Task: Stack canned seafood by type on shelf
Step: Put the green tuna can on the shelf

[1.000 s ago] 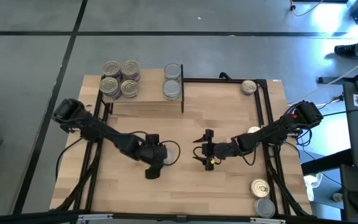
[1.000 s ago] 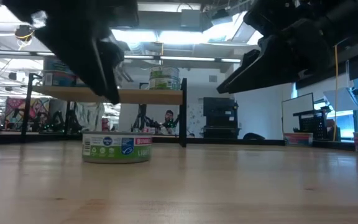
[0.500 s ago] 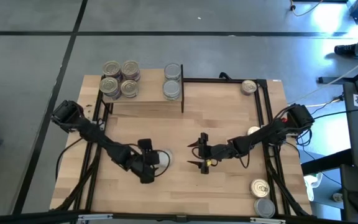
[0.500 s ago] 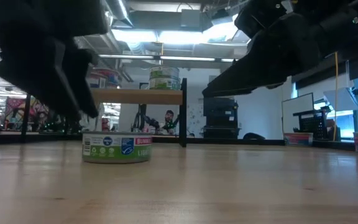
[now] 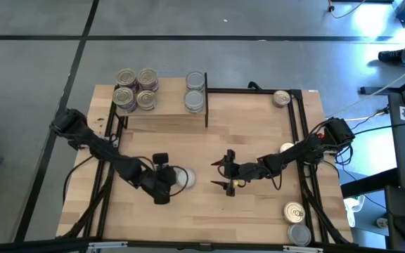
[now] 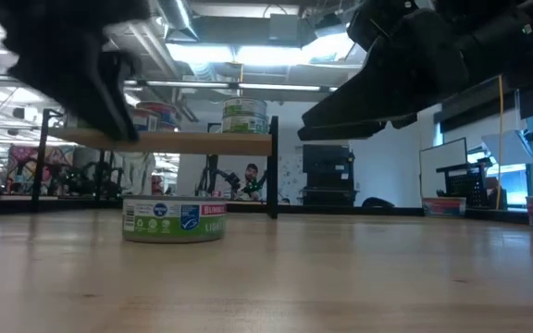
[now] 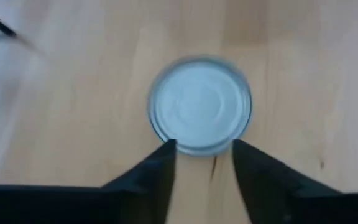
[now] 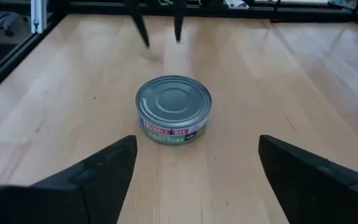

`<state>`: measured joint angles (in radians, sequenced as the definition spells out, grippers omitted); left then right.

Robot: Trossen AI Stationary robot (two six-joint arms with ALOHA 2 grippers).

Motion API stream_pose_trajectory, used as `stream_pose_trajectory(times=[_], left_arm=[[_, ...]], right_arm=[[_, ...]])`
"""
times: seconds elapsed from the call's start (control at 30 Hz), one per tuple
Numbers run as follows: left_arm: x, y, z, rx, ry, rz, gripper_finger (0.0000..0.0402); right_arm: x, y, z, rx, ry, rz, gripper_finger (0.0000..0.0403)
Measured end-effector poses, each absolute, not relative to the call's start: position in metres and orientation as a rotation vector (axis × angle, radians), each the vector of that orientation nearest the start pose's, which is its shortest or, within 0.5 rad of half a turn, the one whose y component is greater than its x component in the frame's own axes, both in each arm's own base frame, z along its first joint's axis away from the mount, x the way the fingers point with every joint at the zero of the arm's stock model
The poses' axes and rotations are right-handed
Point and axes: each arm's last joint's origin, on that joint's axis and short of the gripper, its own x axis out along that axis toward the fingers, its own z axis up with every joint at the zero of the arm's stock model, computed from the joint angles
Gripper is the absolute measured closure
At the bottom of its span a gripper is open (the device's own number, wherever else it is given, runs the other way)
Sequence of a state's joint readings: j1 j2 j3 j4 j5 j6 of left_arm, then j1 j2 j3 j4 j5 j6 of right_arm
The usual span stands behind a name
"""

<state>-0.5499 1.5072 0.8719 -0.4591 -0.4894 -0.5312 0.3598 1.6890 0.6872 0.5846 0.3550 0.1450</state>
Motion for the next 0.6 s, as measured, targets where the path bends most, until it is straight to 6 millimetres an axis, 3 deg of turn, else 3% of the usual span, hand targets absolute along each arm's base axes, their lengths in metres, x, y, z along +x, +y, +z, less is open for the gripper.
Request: stream_pose_trajectory(times=[0.13,0.27,0.6], left_arm=[[0.234,-0.125,0.196,0.016,0.774,0.168,0.0332],[0.23,-0.115,0.178,-0.103,0.639,0.067,0.039],[0.227,-0.11,0.14,-0.164,0.625,0.039,0.0399]], right_arm=[[0.304,0.101,0.153,0.042,0.392,-0.034,0.0068],[0.305,0.099,0.153,0.062,0.389,-0.037,0.0068],[0.307,0.1,0.157,0.079,0.345,-0.03,0.0068]])
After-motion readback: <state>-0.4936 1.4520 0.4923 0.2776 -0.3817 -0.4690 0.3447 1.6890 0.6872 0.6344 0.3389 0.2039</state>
